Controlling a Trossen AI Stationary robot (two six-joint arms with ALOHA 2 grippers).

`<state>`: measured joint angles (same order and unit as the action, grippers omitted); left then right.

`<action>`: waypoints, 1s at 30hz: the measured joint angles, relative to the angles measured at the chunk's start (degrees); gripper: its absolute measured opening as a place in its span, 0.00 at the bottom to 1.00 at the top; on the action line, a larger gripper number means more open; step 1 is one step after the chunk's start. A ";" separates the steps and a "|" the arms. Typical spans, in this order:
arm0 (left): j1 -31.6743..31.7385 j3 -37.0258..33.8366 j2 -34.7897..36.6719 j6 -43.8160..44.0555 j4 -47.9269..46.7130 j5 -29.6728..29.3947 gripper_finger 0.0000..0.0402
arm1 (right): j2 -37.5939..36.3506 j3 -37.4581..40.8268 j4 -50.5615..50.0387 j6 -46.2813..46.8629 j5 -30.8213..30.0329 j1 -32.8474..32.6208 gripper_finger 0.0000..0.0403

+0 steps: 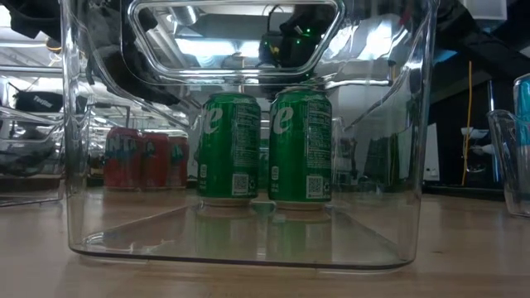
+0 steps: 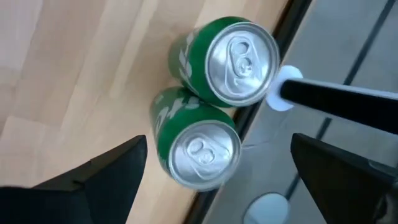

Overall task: Sort soda cans
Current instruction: Put the green soda can into the center transparent bin

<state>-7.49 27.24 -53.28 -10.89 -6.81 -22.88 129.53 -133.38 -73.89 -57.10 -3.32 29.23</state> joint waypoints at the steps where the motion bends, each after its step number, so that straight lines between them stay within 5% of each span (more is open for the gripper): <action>1: 0.00 0.00 0.00 0.00 -0.01 0.00 0.38 | 0.20 0.01 -0.79 0.15 1.07 0.20 0.98; 30: 0.00 0.00 0.02 0.19 -0.04 -0.02 0.38 | 5.84 2.56 0.39 3.79 1.56 2.34 0.98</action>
<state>-7.49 27.24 -53.25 -10.70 -6.85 -22.89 135.37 -130.83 -73.50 -53.32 -1.76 31.57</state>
